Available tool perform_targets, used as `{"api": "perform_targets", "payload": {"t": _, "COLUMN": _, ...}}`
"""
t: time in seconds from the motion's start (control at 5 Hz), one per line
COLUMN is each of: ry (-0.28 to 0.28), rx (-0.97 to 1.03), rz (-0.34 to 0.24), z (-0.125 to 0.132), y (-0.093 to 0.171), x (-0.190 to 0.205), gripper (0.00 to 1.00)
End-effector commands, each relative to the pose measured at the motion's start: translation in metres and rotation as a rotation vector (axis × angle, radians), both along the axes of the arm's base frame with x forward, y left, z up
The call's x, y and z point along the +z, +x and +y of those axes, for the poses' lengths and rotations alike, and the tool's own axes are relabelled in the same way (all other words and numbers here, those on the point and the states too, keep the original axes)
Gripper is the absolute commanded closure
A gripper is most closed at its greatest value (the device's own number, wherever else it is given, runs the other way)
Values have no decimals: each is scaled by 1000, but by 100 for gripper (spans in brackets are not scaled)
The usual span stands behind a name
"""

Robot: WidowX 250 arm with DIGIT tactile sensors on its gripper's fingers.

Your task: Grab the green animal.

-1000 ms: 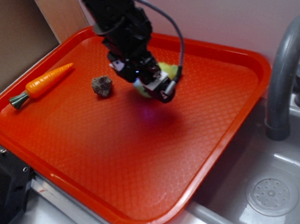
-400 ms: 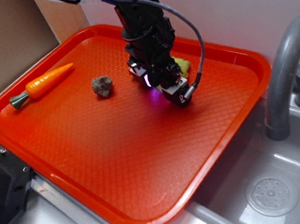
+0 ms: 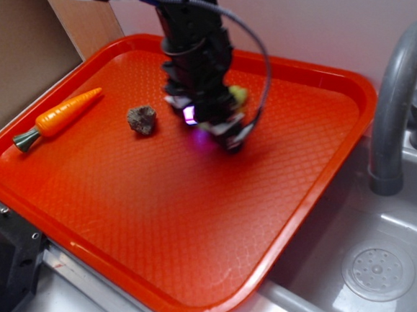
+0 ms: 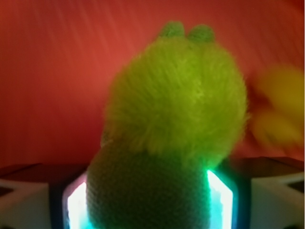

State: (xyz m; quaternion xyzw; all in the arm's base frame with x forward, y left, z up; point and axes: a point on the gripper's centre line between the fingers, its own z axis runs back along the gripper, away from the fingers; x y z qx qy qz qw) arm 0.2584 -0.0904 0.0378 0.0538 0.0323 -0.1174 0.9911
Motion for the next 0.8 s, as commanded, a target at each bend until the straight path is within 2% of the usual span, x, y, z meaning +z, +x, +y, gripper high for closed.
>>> {"api": "perform_targets", "payload": {"t": 0.0, "ry": 14, "rx": 177, "rz": -86, "z": 16, "y": -55, "x": 114, "gripper": 100}}
{"api": "perform_targets", "payload": {"t": 0.2, "ry": 29, "rx": 227, "rz": -144, "z": 17, "y": -82, "x": 146, "gripper": 100}}
{"api": "perform_targets", "payload": {"t": 0.4, "ry": 4, "rx": 322, "rz": -208, "z": 16, "y": -101, "x": 168, "gripper": 100}}
{"api": "perform_targets", "payload": {"t": 0.6, "ry": -53, "rx": 243, "rz": -99, "z": 15, "y": -89, "x": 150, "gripper": 100}}
